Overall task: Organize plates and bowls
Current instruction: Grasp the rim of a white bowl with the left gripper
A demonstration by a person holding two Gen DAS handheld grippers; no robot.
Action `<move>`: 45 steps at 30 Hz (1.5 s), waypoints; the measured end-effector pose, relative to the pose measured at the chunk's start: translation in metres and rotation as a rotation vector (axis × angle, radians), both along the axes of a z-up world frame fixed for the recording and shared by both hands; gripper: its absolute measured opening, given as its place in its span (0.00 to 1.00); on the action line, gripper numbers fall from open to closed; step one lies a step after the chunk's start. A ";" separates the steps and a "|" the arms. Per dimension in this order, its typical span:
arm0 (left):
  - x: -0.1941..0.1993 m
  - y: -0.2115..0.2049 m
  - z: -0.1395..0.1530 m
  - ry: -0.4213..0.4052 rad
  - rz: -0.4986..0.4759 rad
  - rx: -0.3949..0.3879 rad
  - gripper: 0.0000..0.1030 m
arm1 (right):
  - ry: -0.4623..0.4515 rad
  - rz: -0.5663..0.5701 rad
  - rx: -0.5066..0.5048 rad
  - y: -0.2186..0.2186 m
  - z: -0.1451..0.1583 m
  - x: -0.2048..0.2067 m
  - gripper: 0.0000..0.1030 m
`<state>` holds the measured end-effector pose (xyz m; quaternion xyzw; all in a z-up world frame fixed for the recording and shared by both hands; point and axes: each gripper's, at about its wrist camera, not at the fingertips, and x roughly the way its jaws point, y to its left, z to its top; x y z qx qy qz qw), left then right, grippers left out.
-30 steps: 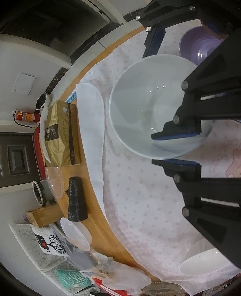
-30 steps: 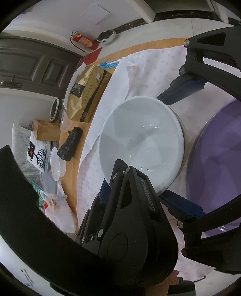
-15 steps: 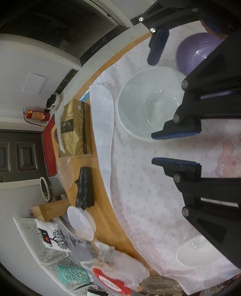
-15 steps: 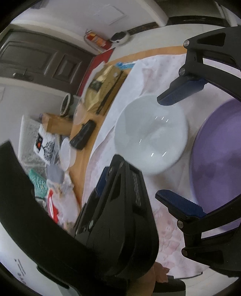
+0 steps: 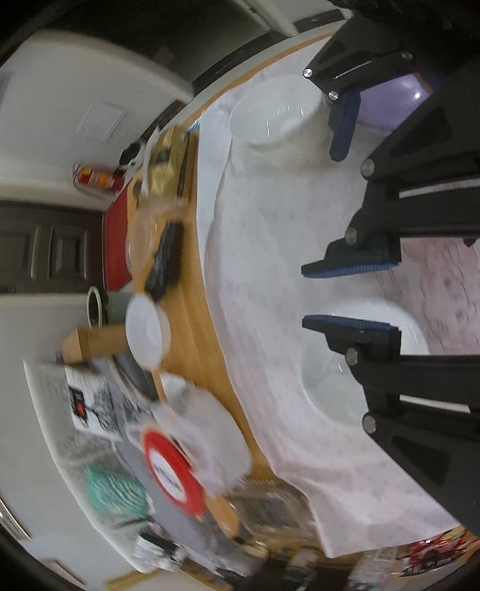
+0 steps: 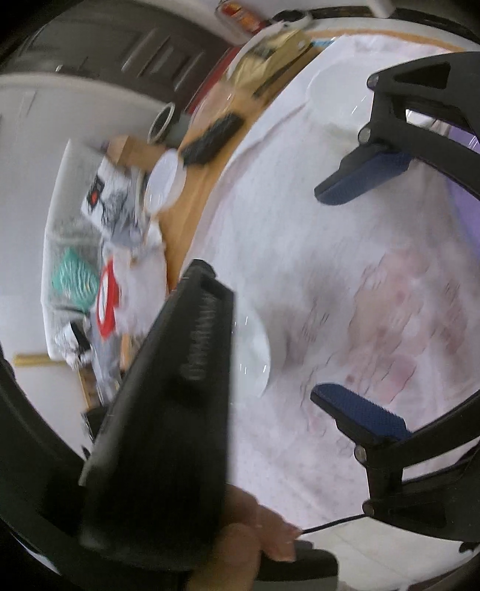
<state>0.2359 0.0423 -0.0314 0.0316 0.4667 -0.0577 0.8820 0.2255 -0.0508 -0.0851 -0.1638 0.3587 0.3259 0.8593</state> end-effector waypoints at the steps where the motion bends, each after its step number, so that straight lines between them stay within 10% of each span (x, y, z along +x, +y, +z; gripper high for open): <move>1: -0.002 0.012 -0.002 0.004 0.017 -0.011 0.17 | -0.006 0.019 -0.015 0.012 -0.003 -0.001 0.96; 17: -0.006 0.112 -0.060 0.092 0.143 -0.097 0.18 | 0.001 0.021 -0.113 0.094 -0.056 0.021 0.96; 45: 0.010 0.117 -0.089 0.102 0.131 -0.142 0.08 | -0.007 0.006 -0.034 0.110 -0.070 0.054 0.95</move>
